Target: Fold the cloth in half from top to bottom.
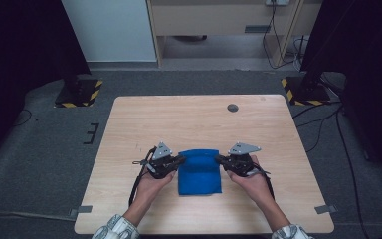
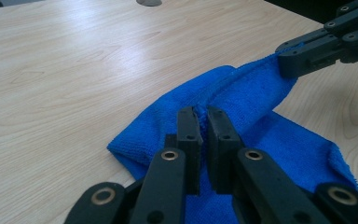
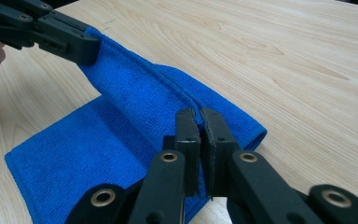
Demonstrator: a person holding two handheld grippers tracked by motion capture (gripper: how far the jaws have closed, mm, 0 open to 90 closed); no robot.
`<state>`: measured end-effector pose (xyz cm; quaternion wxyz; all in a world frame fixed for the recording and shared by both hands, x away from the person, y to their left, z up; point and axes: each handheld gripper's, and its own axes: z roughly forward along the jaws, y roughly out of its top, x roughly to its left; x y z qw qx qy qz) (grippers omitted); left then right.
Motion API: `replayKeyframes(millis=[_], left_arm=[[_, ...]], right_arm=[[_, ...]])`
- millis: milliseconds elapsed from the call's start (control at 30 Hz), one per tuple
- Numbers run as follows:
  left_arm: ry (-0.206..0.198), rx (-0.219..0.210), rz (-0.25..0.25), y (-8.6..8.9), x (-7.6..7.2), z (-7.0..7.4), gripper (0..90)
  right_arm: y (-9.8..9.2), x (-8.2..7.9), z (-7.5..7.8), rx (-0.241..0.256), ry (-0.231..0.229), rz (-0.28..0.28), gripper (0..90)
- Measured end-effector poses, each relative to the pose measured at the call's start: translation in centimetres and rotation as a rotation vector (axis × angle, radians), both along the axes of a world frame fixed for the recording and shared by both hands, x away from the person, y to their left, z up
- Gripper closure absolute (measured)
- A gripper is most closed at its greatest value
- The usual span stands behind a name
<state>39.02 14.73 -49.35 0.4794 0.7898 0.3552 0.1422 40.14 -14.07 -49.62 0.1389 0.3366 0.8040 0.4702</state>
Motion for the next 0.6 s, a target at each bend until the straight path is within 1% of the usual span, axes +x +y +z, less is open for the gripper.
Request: replayKeyframes(millis=[67, 100, 167, 200, 267, 367, 467, 533, 600], left_arm=[[-0.002, 0.011, -0.012, -0.1, -0.3, 0.0, 84.2], [-0.007, 0.026, -0.021, 0.0, -0.7, -0.1, 83.3], [-0.002, 0.024, -0.023, 0.1, -0.7, -0.2, 83.1], [0.005, 0.014, -0.024, 0.1, -0.8, -0.3, 83.2], [0.002, 0.017, -0.026, 0.1, -1.1, -0.3, 83.4], [-0.001, 0.016, -0.034, 0.0, -1.4, -0.2, 83.5], [0.000, 0.011, -0.049, 0.0, -1.8, -0.2, 83.9], [-0.001, 0.005, -0.049, 0.2, -1.9, -0.1, 84.0], [-0.005, 0.008, -0.048, 0.3, -2.1, 0.0, 84.2]], right_arm=[[-0.2, -0.2, 0.1, -0.003, -0.001, 0.005, 86.3], [-0.3, -0.6, 0.1, -0.013, -0.003, 0.012, 85.9], [-0.3, -0.8, 0.0, -0.019, -0.007, 0.015, 85.7], [-0.3, -1.1, 0.0, -0.026, -0.015, 0.023, 85.7], [-0.4, -1.7, -0.1, -0.025, -0.021, 0.028, 85.8], [-0.4, -1.9, -0.1, -0.028, -0.027, 0.031, 86.0], [-0.7, -2.2, 0.3, -0.021, -0.034, 0.036, 86.1], [-0.7, -2.3, 0.4, -0.014, -0.033, 0.039, 86.1], [-0.7, -2.6, 0.5, -0.008, -0.039, 0.046, 86.0]])
